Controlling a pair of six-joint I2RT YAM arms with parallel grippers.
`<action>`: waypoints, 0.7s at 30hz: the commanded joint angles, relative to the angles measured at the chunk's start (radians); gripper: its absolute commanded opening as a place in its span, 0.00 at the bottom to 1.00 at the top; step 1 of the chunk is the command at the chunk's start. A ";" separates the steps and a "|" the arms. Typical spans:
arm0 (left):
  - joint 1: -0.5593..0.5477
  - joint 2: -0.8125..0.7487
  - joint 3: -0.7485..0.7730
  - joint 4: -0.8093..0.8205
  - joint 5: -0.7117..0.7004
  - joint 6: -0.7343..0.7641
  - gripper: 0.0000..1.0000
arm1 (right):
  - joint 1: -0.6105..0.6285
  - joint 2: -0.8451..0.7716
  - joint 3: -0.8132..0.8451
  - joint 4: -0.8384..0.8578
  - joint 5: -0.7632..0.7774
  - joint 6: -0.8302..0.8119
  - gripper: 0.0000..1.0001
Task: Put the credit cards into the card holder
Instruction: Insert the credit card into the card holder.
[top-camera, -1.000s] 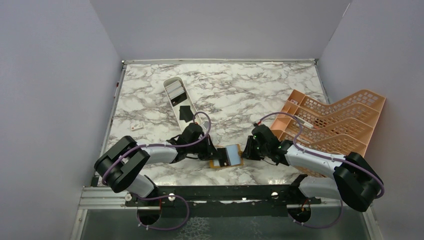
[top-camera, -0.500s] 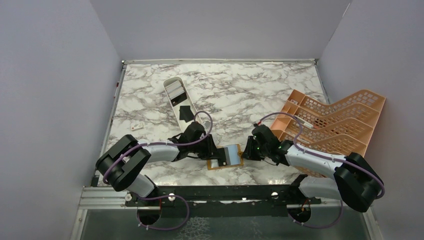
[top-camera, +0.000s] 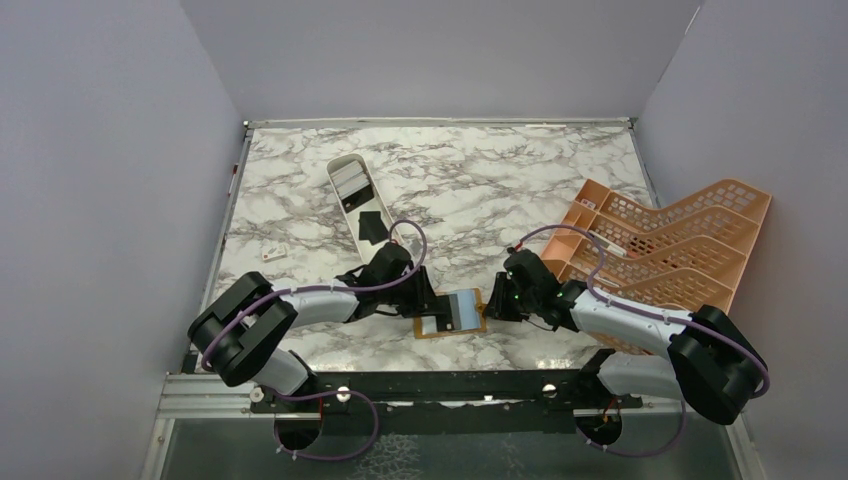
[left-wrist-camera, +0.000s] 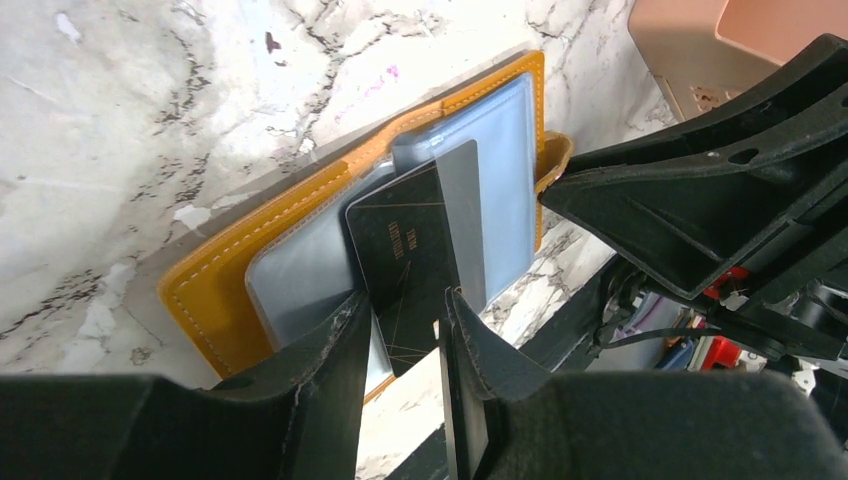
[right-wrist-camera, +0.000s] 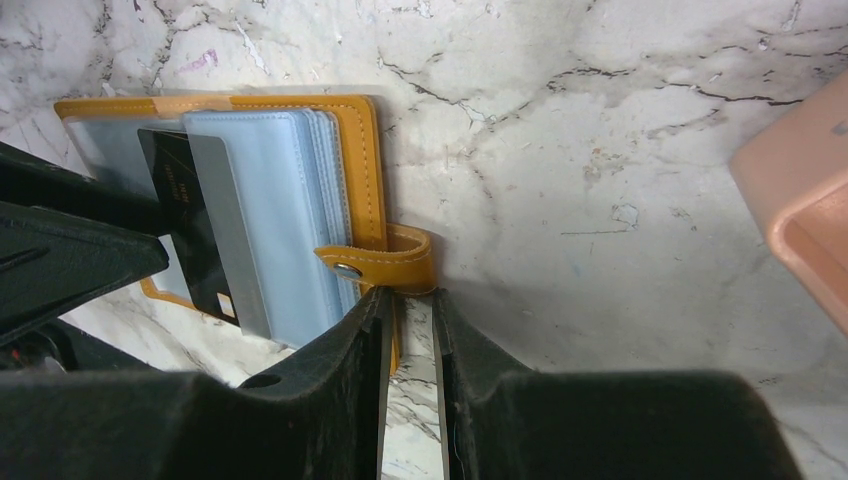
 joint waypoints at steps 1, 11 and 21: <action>-0.021 -0.012 0.039 0.007 -0.019 0.004 0.34 | 0.006 0.008 -0.005 -0.018 -0.025 -0.015 0.27; -0.058 0.026 0.062 0.049 -0.009 -0.019 0.34 | 0.006 0.014 -0.005 -0.012 -0.028 -0.015 0.27; -0.068 0.044 0.064 -0.008 -0.072 0.000 0.05 | 0.007 0.011 -0.007 -0.018 -0.022 -0.016 0.27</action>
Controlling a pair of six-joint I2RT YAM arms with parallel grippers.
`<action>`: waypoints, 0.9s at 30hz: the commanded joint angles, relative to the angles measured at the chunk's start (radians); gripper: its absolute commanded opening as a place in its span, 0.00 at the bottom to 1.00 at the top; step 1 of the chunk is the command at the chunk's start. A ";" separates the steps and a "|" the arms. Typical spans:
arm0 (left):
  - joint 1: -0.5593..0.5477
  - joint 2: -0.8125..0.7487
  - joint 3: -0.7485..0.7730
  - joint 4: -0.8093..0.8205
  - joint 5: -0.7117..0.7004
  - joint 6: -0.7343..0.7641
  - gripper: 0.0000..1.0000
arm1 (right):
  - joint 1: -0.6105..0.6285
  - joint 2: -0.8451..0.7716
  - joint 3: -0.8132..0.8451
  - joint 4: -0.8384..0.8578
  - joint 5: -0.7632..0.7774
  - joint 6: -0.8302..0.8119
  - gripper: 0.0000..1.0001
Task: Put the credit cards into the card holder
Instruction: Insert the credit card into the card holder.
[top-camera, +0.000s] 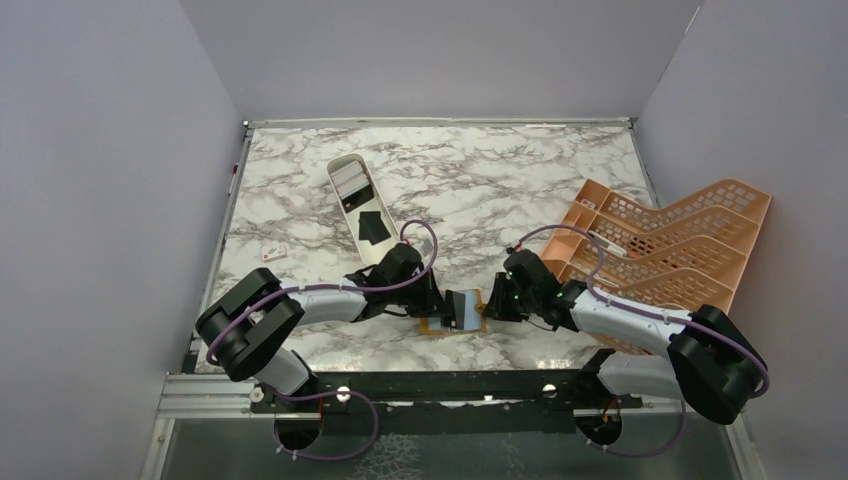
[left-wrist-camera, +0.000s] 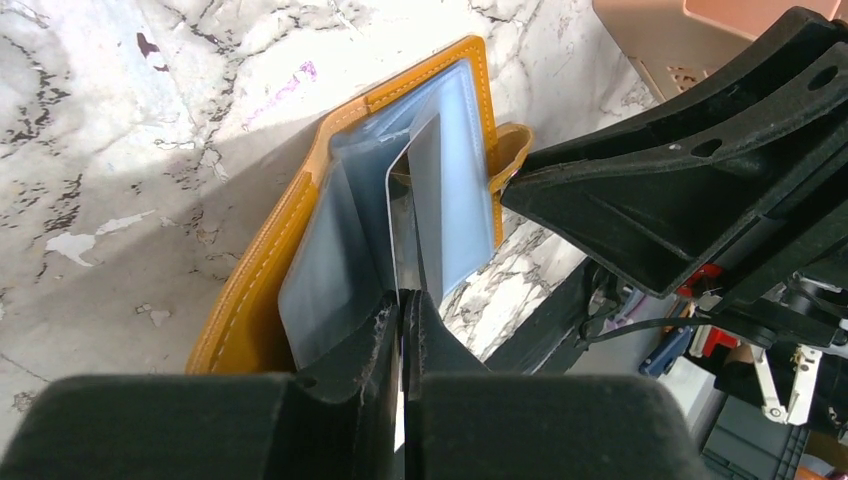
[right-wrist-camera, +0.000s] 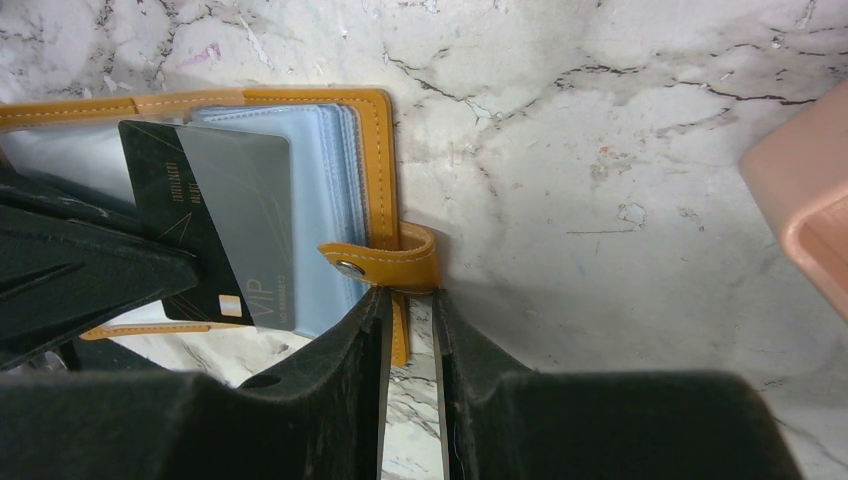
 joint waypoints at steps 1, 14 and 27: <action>-0.004 0.006 0.013 -0.022 -0.068 0.010 0.03 | 0.006 0.008 -0.008 -0.018 -0.009 -0.009 0.27; -0.011 0.010 -0.080 0.141 -0.104 -0.130 0.00 | 0.006 0.006 -0.018 -0.007 -0.018 -0.008 0.27; -0.028 -0.081 -0.029 0.039 -0.145 -0.023 0.35 | 0.006 -0.020 -0.010 -0.040 -0.005 -0.007 0.27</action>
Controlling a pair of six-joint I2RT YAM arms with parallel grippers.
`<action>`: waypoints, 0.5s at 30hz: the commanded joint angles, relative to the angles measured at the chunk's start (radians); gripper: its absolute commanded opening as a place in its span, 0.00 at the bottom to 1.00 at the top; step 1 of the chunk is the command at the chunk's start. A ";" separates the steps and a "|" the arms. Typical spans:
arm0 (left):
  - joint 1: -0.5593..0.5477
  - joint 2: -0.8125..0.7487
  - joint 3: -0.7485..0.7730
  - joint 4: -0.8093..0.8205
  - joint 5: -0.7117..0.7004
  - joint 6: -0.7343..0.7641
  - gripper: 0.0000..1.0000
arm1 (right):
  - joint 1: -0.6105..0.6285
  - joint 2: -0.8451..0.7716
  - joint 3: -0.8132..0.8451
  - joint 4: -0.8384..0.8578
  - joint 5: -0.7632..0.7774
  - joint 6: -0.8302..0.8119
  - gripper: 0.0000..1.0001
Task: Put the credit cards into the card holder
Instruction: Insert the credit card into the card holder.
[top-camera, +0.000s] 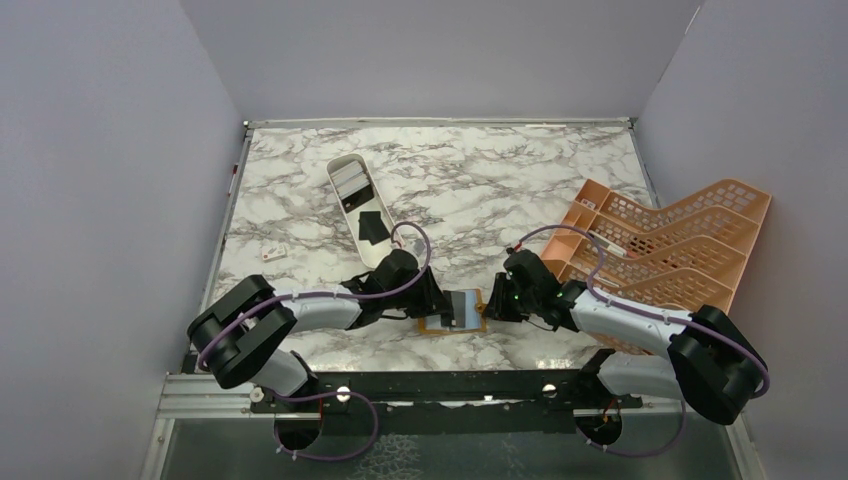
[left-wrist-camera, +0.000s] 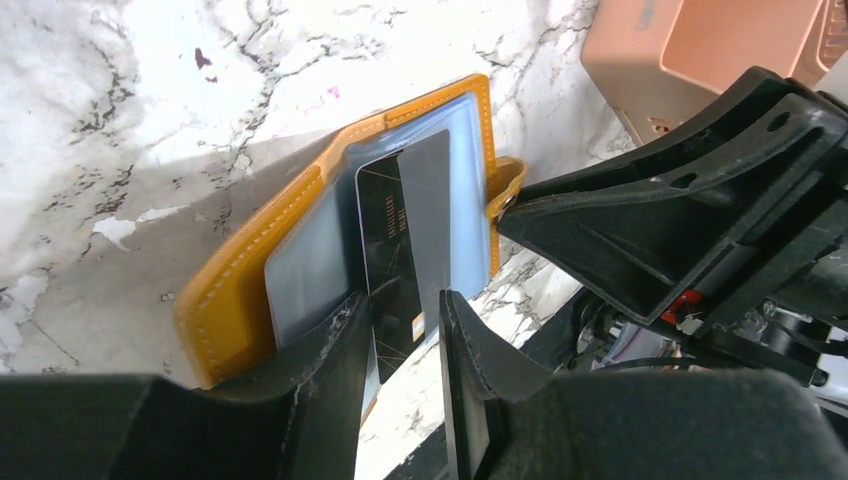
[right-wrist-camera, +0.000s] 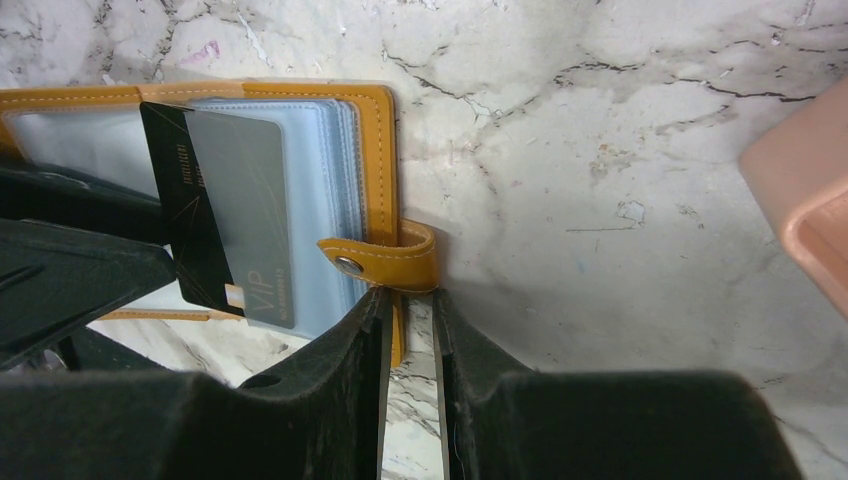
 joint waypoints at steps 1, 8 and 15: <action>-0.006 -0.044 0.030 -0.036 -0.037 0.064 0.35 | 0.006 -0.022 -0.010 -0.040 -0.006 -0.007 0.27; -0.030 -0.014 0.038 -0.011 -0.027 0.060 0.36 | 0.006 -0.036 -0.028 -0.026 -0.017 -0.002 0.27; -0.066 0.036 0.065 -0.010 -0.044 0.055 0.34 | 0.006 -0.036 -0.027 -0.026 -0.025 -0.005 0.27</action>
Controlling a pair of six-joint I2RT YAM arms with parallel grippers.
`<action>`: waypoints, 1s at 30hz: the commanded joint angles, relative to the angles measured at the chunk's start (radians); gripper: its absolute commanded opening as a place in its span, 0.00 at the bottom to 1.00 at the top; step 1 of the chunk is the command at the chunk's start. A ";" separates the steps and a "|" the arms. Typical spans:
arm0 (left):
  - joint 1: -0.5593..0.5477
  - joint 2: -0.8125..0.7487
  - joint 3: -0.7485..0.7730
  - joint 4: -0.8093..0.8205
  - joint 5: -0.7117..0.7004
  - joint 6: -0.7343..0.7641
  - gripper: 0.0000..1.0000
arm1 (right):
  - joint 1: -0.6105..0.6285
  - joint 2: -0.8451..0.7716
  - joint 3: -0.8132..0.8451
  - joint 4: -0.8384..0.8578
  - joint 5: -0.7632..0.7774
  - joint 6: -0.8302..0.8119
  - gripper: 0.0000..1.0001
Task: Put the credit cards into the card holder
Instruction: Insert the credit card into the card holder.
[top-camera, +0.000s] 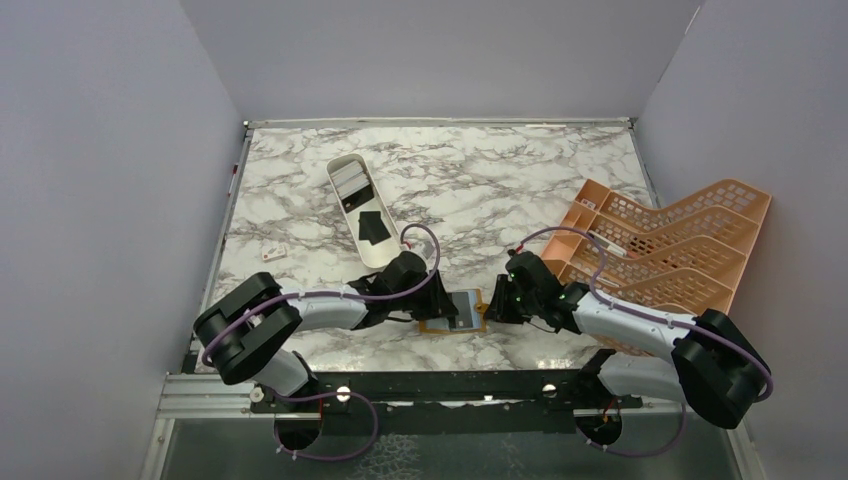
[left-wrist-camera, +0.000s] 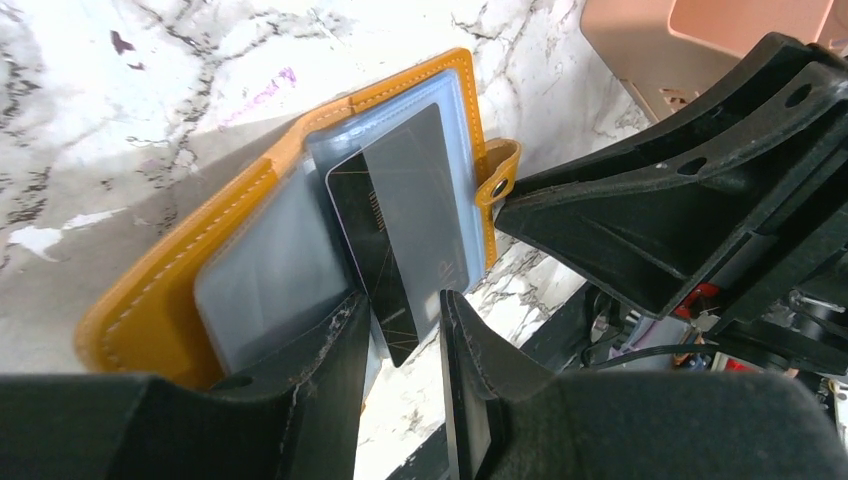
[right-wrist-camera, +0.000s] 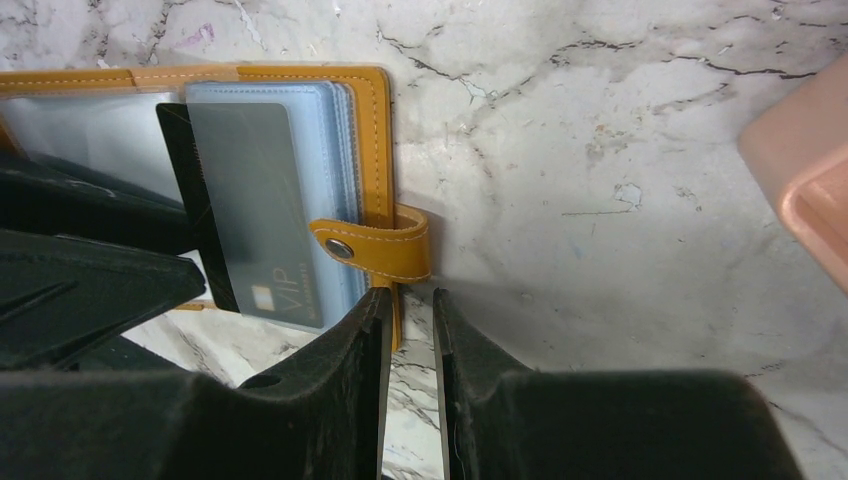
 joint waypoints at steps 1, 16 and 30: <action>-0.032 0.029 0.036 0.010 -0.036 0.010 0.34 | 0.006 -0.011 -0.015 -0.016 -0.015 -0.004 0.27; -0.059 0.071 0.085 0.005 -0.064 0.042 0.35 | 0.006 -0.029 0.014 -0.044 -0.026 -0.001 0.27; -0.058 0.017 0.082 -0.049 -0.063 0.029 0.38 | 0.007 -0.219 0.062 -0.104 -0.081 -0.005 0.39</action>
